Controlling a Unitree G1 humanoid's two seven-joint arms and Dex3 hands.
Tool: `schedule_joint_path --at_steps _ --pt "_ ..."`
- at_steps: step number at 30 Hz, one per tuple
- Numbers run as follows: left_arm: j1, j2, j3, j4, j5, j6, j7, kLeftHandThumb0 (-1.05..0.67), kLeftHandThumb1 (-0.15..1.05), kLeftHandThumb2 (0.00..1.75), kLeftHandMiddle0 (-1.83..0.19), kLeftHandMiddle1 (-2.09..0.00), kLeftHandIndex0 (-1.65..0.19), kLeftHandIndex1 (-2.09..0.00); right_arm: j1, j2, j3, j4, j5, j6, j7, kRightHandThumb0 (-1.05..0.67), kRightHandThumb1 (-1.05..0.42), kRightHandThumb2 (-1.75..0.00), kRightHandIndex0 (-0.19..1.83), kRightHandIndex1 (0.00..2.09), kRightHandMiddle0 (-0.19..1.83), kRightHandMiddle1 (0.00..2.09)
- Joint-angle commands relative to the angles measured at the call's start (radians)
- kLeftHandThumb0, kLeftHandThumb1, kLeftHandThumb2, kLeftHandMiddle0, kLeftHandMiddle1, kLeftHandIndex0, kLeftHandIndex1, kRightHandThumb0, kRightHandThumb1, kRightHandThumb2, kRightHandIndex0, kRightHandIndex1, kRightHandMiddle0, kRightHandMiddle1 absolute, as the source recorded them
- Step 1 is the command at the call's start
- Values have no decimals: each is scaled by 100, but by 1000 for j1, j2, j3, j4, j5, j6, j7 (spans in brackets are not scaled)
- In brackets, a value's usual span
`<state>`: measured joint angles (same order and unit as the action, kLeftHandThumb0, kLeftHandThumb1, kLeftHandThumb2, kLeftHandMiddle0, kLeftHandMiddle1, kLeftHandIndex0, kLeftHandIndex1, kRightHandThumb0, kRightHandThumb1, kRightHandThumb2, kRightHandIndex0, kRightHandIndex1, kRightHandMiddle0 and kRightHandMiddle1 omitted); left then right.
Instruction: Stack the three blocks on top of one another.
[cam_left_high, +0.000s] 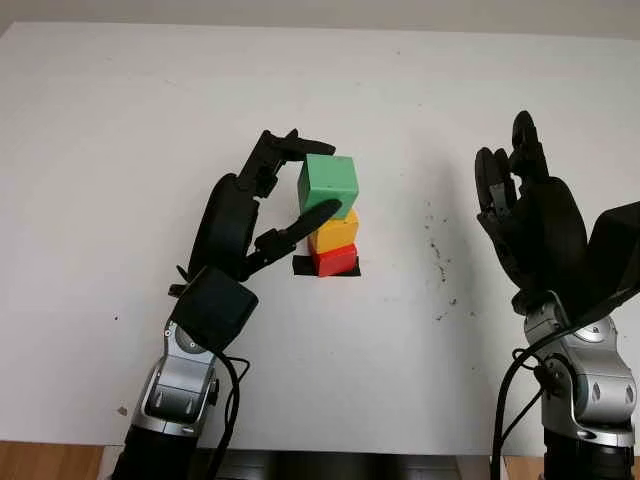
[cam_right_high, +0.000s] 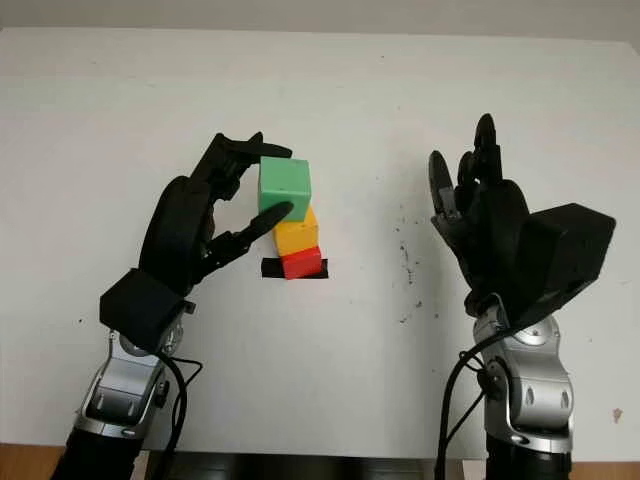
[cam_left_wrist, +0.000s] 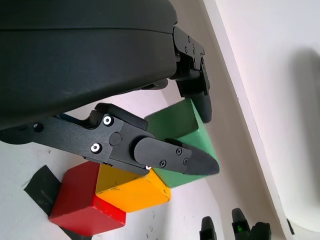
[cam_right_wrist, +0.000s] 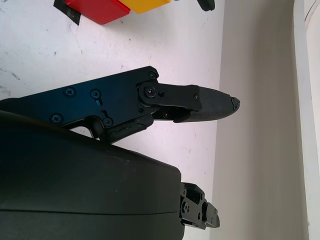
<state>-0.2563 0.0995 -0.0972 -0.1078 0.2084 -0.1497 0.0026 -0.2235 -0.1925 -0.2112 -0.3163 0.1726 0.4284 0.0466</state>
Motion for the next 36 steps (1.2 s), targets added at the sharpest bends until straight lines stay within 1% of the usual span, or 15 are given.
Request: schedule_joint_path --at_steps 1,5,11,13,14,17,18,19,20,21,22,25,29,32,36 --pt "2 -7 3 -11 -10 -8 0 -56 105 19 -20 -5 -17 -84 13 -3 -9 -29 5 -7 1 -62 -105 -44 -19 0 -19 1" --pt "3 -7 2 -9 -21 -11 -6 -57 105 19 -19 -5 -16 -78 13 -7 -9 -25 8 -13 7 -61 -105 -45 -19 0 -19 1" --pt "3 -4 -1 -8 -21 -11 -8 -59 105 20 -17 -5 -17 -60 13 -9 -11 -26 9 -8 9 -62 -105 -45 -19 0 -19 0" --pt "5 -3 -1 -10 -23 -10 -11 -60 105 20 -15 -5 -20 -47 13 -8 -10 -29 7 -6 6 -62 -105 -44 -19 0 -19 1" --pt "6 -3 -2 -11 -23 -10 -12 -61 105 21 -13 -5 -22 -33 13 -8 -9 -30 7 -5 5 -61 -105 -45 -19 0 -19 1" --pt "7 -1 -1 -3 -21 -52 -6 -64 105 25 -11 -5 -22 -17 14 -10 -9 -26 6 -14 9 -60 -105 -46 -19 0 -19 0" --pt "7 -3 1 1 -29 -71 -7 -67 105 31 -8 -4 -16 -11 15 -9 -9 -27 6 -13 9 -59 -105 -47 -19 0 -19 0" --pt "6 -5 6 6 -39 -96 -6 -68 105 33 -6 -4 -14 -9 16 -9 -9 -27 5 -14 8 -59 -105 -47 -19 0 -19 0" --pt "4 -6 12 10 -48 -115 -5 -68 105 39 -2 -3 -6 -5 16 -8 -11 -27 7 -13 7 -59 -105 -47 -19 0 -19 0" --pt "3 -7 16 14 -53 -128 -3 -71 105 46 6 -2 6 -3 15 -7 -12 -27 8 -13 7 -60 -105 -46 -19 0 -19 0" --pt "0 -6 22 21 -57 -144 1 -72 105 50 12 -2 12 -1 15 -7 -12 -25 9 -15 8 -60 -105 -46 -19 0 -19 0" --pt "-37 18 62 57 -39 -182 31 -76 105 59 18 -3 18 0 11 -9 -10 -24 7 -15 9 -61 -105 -45 -19 0 -19 1" --pt "-98 25 121 86 -55 -167 66 -75 105 63 19 -1 19 0 9 -16 -7 -32 3 -3 10 -62 -105 -44 -19 0 -19 2" --pt "-183 45 178 160 -80 -170 93 -72 105 63 19 0 19 0 7 -27 6 -34 -15 -5 15 -62 -105 -45 -19 0 -19 0" --pt "-258 75 207 243 -105 -154 85 -74 105 63 19 0 19 0 0 -30 13 -34 -21 -3 19 -63 -105 -43 -19 0 -19 0"
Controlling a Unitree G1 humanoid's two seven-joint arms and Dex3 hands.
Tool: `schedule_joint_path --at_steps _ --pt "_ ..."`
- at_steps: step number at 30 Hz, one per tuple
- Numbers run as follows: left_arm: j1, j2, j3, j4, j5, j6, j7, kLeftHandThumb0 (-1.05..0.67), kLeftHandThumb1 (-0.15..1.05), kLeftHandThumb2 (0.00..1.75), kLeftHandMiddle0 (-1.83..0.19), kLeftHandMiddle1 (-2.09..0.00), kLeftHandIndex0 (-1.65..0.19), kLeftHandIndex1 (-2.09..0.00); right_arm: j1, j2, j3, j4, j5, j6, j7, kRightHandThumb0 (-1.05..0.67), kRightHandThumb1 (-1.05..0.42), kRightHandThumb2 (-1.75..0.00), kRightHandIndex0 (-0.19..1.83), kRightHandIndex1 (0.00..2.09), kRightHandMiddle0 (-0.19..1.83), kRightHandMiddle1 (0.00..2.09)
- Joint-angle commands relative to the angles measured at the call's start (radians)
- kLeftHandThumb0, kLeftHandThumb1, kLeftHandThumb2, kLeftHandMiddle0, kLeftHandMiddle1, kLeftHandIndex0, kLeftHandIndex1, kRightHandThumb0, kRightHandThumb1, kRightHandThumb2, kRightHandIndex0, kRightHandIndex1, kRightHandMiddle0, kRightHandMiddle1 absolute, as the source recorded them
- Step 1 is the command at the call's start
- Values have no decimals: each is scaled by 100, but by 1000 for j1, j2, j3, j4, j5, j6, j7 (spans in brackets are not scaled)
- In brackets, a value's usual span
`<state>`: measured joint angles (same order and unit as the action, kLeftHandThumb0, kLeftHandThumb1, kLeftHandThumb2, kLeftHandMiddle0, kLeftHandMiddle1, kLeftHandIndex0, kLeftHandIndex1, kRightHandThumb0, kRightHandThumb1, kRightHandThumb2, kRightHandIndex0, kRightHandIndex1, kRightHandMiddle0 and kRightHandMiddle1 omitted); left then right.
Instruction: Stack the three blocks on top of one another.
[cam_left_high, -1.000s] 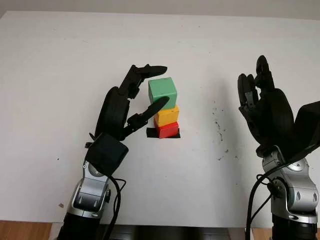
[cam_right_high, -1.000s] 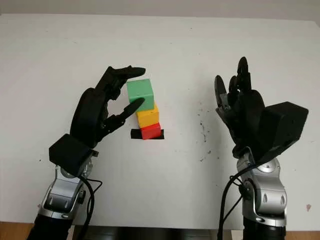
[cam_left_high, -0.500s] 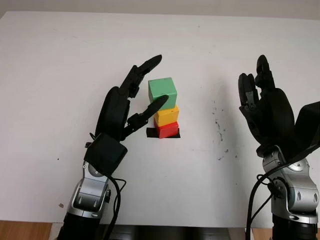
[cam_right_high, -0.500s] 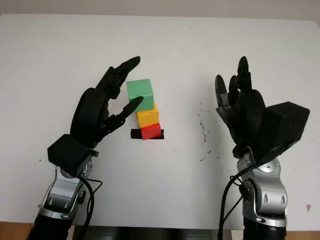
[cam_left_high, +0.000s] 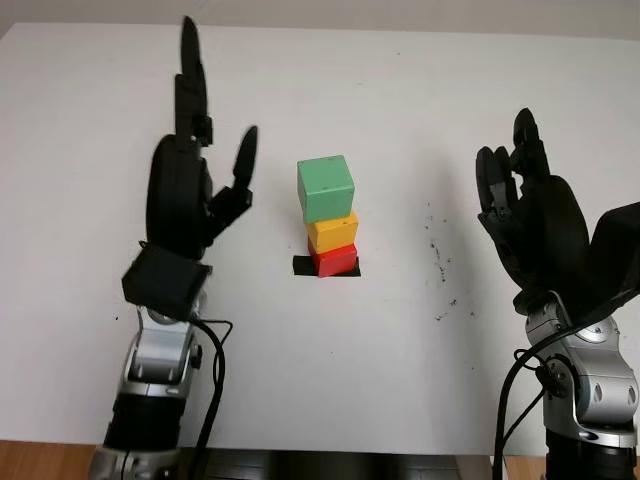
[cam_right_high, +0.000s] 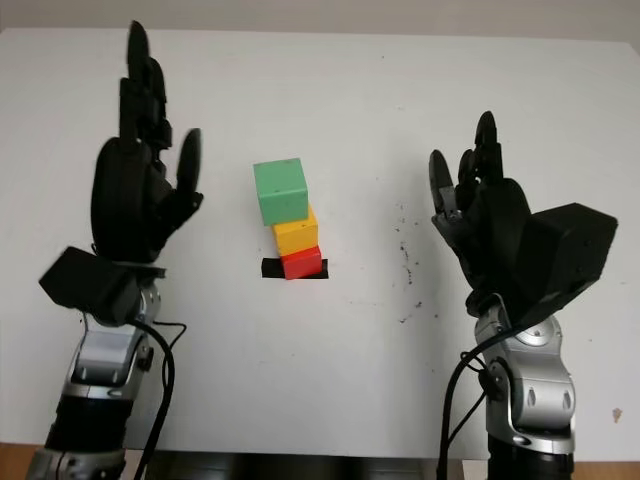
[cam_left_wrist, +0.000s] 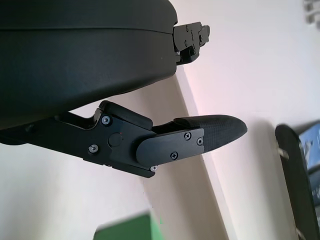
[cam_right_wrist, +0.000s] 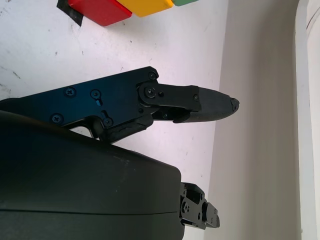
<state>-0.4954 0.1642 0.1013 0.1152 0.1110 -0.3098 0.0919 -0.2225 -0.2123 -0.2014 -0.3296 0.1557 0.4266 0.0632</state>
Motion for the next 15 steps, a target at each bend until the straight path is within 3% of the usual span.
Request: schedule_joint_path --at_steps 1,6,10,15 --pt "-42 19 18 45 -39 43 -31 -76 105 63 19 0 19 0 -5 -12 10 -19 -9 -7 5 -63 -105 -44 -19 0 -19 0" --pt "-127 63 48 172 -167 178 -167 -72 105 62 19 -3 18 -1 -21 -14 34 -13 -30 -29 17 -63 -105 -47 -19 0 -19 0" --pt "-169 78 57 307 -192 138 -214 -72 105 59 15 -6 14 -4 -34 -2 47 -10 -36 -28 15 -64 -105 -45 -19 0 -19 1" --pt "-185 67 62 395 -222 96 -255 -72 105 54 8 -8 8 -7 -50 21 66 8 -43 -46 1 -66 -105 -42 -19 0 -18 3"
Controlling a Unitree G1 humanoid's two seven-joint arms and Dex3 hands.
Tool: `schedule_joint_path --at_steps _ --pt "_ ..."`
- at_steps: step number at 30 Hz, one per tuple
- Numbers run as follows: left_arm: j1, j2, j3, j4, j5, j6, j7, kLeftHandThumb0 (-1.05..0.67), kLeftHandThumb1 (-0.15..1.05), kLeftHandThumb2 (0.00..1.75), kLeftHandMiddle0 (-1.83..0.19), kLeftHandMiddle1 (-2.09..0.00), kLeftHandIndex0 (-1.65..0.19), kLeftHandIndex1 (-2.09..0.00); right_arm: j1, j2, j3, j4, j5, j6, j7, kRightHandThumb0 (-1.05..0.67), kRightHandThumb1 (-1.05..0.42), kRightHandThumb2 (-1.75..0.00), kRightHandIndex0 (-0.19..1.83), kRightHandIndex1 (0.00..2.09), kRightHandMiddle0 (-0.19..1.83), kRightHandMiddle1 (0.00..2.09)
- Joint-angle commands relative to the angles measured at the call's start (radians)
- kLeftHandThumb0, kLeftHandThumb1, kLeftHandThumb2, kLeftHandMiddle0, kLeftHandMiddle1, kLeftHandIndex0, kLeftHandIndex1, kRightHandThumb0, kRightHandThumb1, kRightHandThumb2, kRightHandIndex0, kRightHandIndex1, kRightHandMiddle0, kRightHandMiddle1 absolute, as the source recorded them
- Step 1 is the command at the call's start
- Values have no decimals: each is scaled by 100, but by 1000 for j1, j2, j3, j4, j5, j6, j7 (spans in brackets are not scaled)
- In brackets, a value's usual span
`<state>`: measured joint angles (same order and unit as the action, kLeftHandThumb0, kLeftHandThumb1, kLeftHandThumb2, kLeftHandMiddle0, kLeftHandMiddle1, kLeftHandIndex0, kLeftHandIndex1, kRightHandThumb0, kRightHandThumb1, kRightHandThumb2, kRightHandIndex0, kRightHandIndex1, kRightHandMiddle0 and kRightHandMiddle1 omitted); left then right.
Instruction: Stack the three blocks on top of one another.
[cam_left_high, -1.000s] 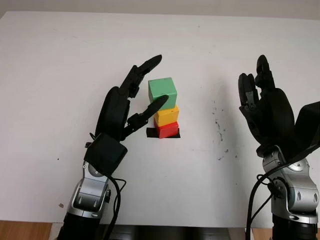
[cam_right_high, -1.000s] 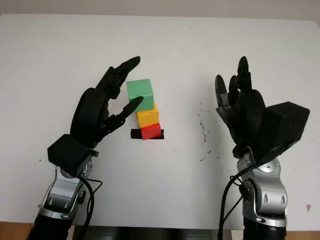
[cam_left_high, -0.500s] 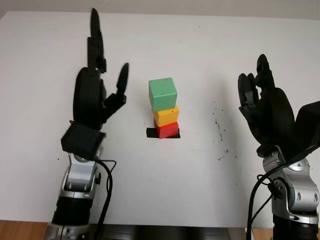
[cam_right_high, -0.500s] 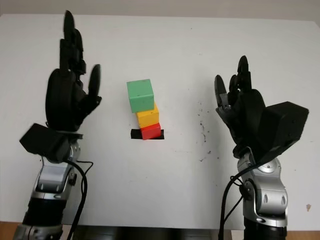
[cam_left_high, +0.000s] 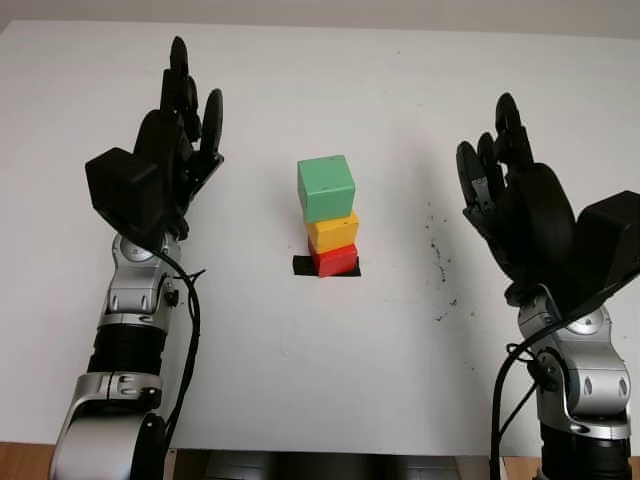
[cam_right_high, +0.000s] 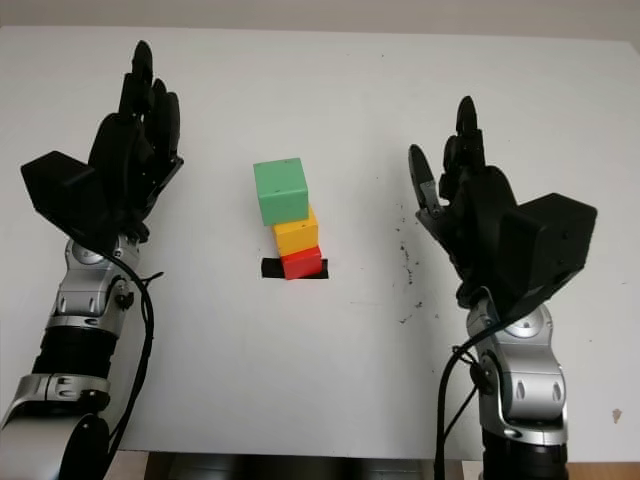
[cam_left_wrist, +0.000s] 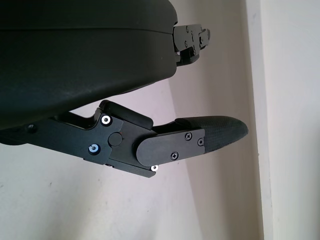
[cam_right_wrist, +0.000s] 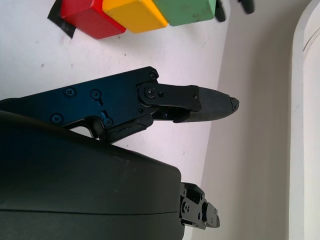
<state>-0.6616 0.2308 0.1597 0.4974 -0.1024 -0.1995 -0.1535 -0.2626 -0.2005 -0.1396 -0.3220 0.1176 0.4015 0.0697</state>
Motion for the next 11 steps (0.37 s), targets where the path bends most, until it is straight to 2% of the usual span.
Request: schedule_joint_path --at_steps 1,6,11 --pt "-20 2 2 23 -11 -19 -21 -72 105 55 7 -8 7 -7 -13 11 10 5 -9 -30 -7 -67 -105 -42 -19 0 -17 3" --pt "-25 4 4 56 -30 -22 -68 -68 105 61 8 -6 9 -6 -19 21 21 16 -18 -47 -14 -67 -105 -42 -19 0 -18 3" --pt "-11 3 -10 56 -13 -18 -65 -65 105 65 6 -6 8 -6 -15 27 18 7 -10 -39 -15 -65 -105 -42 -19 0 -18 4"
